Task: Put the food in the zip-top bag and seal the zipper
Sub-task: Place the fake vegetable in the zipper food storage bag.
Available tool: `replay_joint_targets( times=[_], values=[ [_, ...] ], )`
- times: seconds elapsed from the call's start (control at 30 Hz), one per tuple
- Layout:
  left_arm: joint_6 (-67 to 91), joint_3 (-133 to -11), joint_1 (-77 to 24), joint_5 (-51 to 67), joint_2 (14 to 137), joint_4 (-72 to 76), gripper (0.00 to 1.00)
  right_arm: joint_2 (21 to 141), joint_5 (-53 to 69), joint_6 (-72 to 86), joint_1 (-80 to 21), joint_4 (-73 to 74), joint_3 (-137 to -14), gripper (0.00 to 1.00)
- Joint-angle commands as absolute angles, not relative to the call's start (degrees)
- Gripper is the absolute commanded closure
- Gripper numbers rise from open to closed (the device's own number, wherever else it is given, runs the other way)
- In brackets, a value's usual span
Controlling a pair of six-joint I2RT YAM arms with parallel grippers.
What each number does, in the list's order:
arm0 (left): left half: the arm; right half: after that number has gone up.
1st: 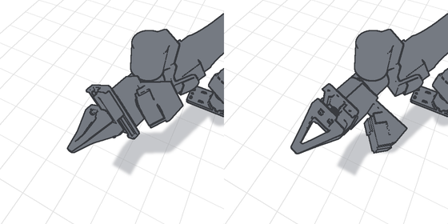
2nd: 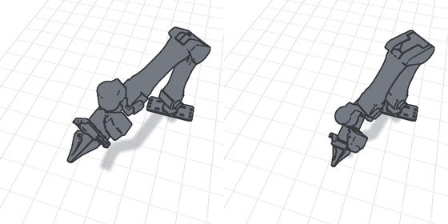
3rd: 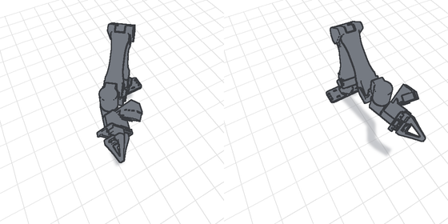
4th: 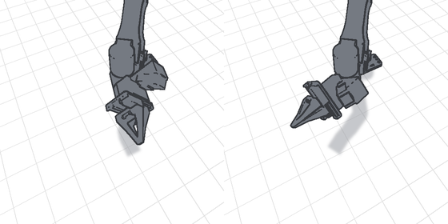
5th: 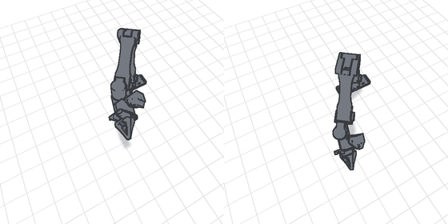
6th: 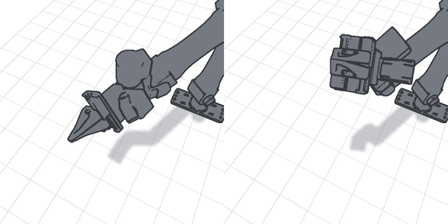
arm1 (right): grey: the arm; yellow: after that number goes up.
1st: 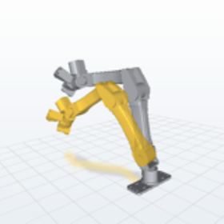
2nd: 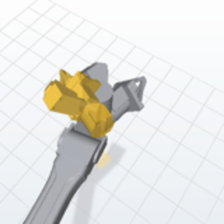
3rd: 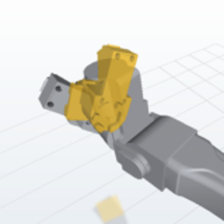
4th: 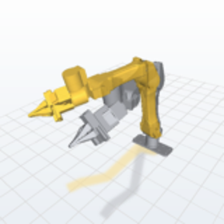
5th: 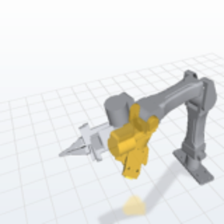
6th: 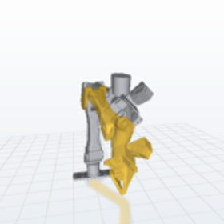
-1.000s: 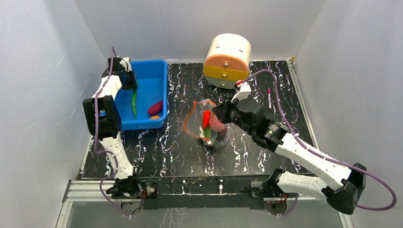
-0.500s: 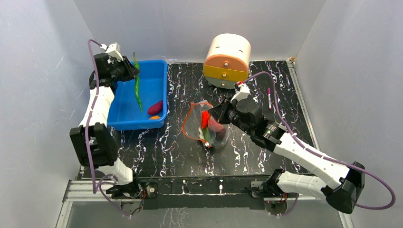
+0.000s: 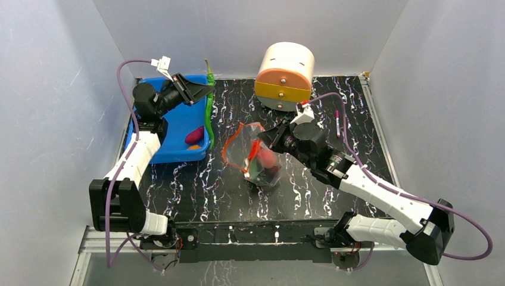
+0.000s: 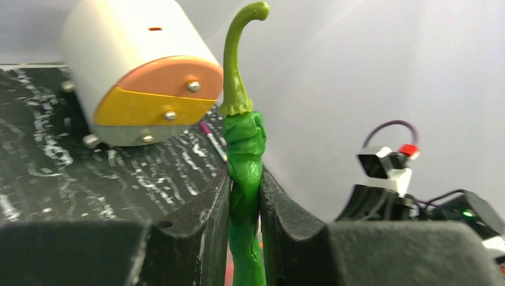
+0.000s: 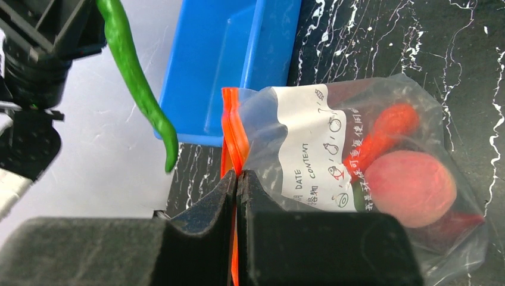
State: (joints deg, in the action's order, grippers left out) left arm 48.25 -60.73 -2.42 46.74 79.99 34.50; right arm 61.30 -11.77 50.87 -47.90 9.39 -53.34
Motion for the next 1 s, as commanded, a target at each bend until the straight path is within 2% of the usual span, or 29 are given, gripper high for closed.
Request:
replay_joint_targets(
  times=[0.0,0.13,0.7,0.77,0.97],
  values=[
    [60.09,-57.95,-4.71,47.12,75.29,51.79,0.88,61.62,-13.97,54.88,-47.81,2.05,-53.57,1.00],
    [58.77,-56.55,-6.68,44.24,74.76,53.43,0.85,62.05,-14.04,58.09,-47.80,0.57,-54.17,1.00],
    [48.59,-47.03,-21.24,33.96,77.90,67.02,0.92,62.57,-15.25,62.37,-47.81,-3.05,-52.83,1.00],
    [45.92,-45.02,-22.19,32.43,77.05,68.62,0.88,62.32,-15.40,63.07,-47.81,-3.35,-52.87,1.00],
    [39.36,-45.43,-22.67,32.18,75.91,65.43,0.88,61.83,-14.53,64.82,-47.77,-4.11,-52.20,1.00]
  ],
)
